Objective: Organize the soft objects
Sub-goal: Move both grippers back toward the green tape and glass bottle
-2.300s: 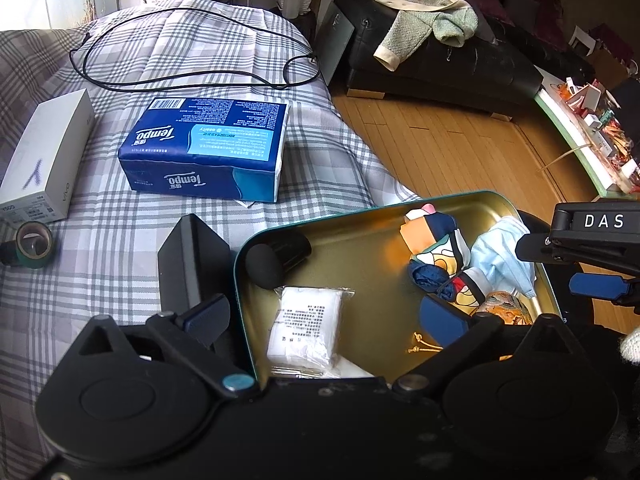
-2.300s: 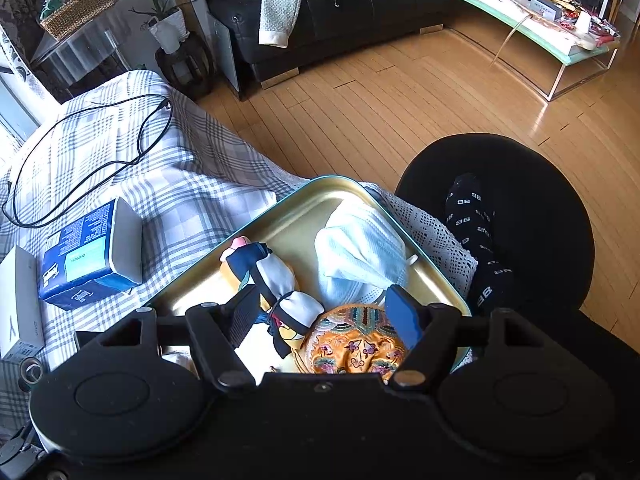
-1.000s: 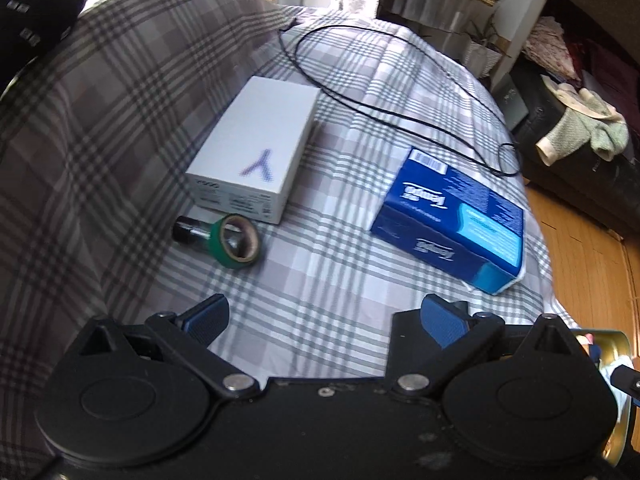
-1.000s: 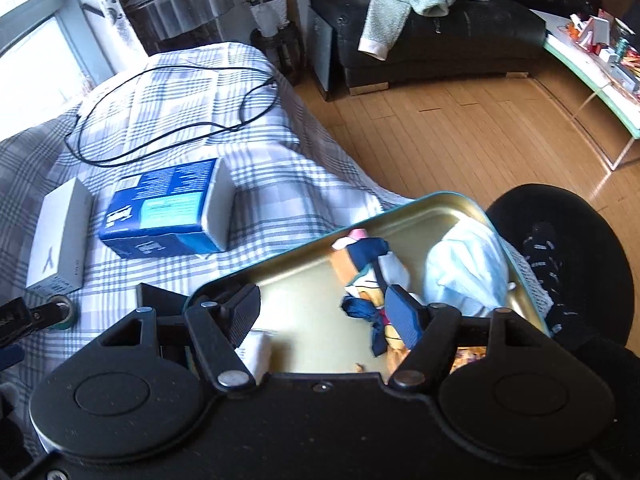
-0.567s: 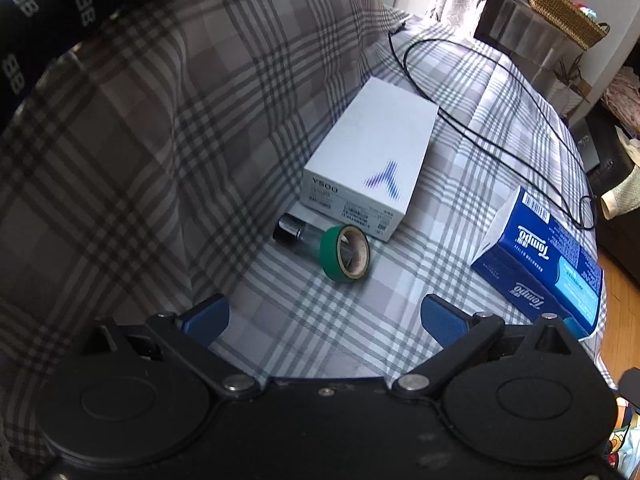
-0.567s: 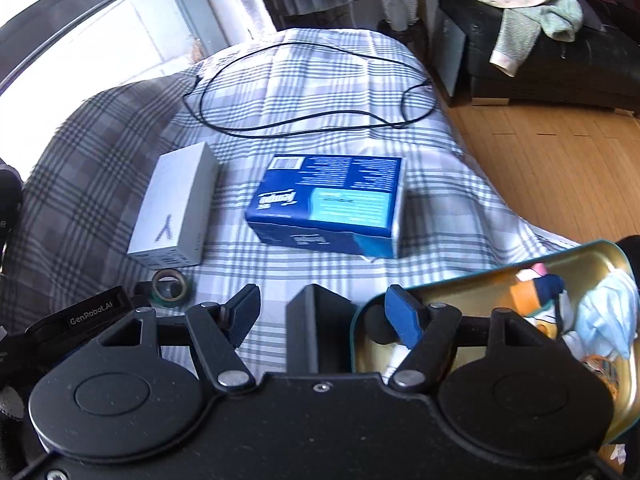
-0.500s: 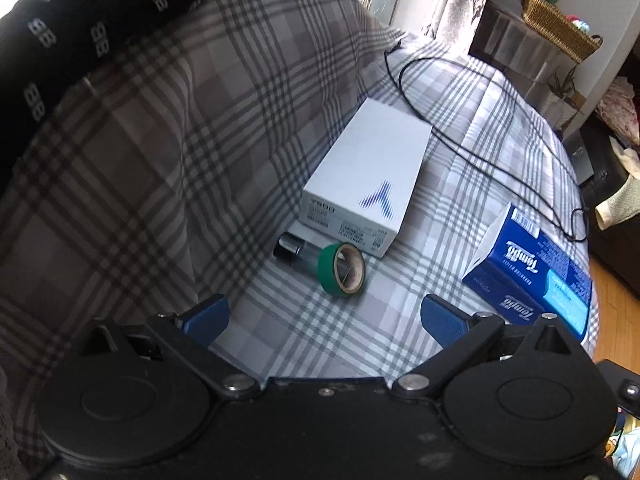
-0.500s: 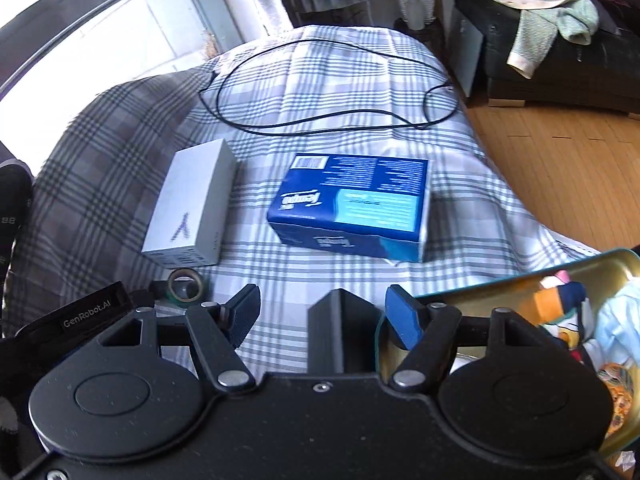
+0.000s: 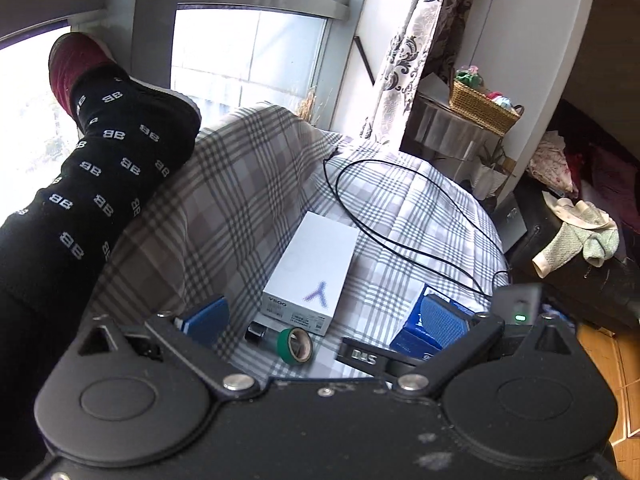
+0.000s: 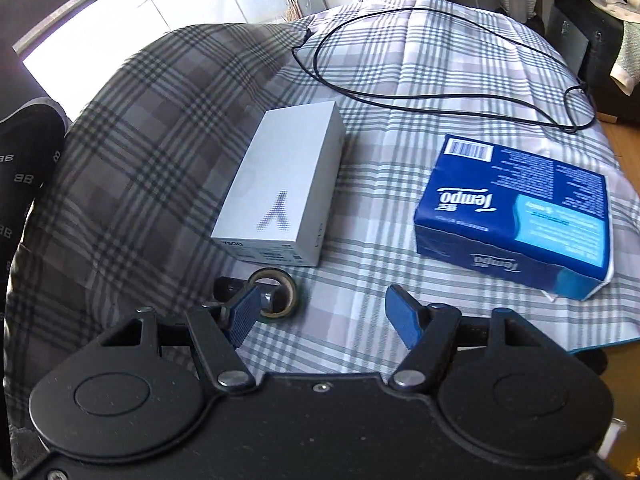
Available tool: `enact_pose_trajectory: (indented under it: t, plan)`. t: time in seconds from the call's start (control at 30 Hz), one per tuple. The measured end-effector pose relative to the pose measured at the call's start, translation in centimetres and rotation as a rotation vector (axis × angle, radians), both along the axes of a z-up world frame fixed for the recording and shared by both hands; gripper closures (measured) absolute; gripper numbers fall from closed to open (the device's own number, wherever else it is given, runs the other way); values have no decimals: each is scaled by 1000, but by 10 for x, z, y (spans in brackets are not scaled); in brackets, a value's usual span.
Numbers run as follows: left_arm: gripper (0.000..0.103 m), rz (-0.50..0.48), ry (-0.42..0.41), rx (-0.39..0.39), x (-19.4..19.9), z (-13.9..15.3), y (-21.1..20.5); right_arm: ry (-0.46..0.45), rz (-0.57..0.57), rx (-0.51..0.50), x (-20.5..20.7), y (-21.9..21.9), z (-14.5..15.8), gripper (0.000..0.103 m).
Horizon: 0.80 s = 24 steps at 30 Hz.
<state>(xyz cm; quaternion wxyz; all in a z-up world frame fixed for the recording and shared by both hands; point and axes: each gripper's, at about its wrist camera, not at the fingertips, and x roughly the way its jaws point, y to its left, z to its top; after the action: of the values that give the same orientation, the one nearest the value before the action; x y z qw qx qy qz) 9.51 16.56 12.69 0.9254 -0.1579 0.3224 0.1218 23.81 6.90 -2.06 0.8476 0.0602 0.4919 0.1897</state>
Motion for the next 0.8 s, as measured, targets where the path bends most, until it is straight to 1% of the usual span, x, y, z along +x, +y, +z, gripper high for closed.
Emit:
enact_pose_trajectory:
  t: [0.1, 0.17, 0.23, 0.27, 0.3, 0.33, 0.4, 0.43, 0.5, 0.6, 0.67, 0.7, 0.73, 0.8]
  plan:
    - [2, -41, -20, -26, -3, 4, -3, 9, 12, 30, 4, 18, -11, 36]
    - [1, -18, -24, -14, -5, 5, -2, 27, 6, 62, 5, 27, -17, 36]
    - [1, -46, -32, -49, -5, 5, 2, 22, 11, 55, 6, 39, -22, 36]
    - [1, -48, -36, -71, -6, 4, 5, 21, 16, 56, 6, 43, -25, 36]
    - [1, -36, -36, -77, -6, 4, 6, 23, 11, 58, 6, 47, -28, 36]
    - [1, -12, -32, -61, -8, 5, 8, 25, 1, 61, 7, 50, -31, 36]
    - [1, 38, -26, -1, -9, 6, 8, 20, -39, 57, 8, 55, -36, 36]
    - [1, 65, -19, 31, -9, 5, 8, 14, -63, 44, 9, 58, -39, 36]
    - [1, 89, -2, 62, -6, 2, 9, 2, -95, 24, 11, 65, -44, 36]
    - [1, 84, 26, 90, -1, -3, 8, -20, -134, -56, 15, 80, -53, 36]
    - [1, 86, 31, 115, -1, -4, 6, -20, -124, -105, 17, 90, -59, 36]
    - [1, 84, 29, 116, -1, -3, 6, -21, -113, -143, 18, 96, -64, 36]
    - [1, 81, 25, 108, -1, -3, 7, -31, -90, -159, 19, 101, -67, 35]
    - [1, 69, 22, 81, 0, -4, 10, 11, -23, -261, 21, 112, -78, 35]
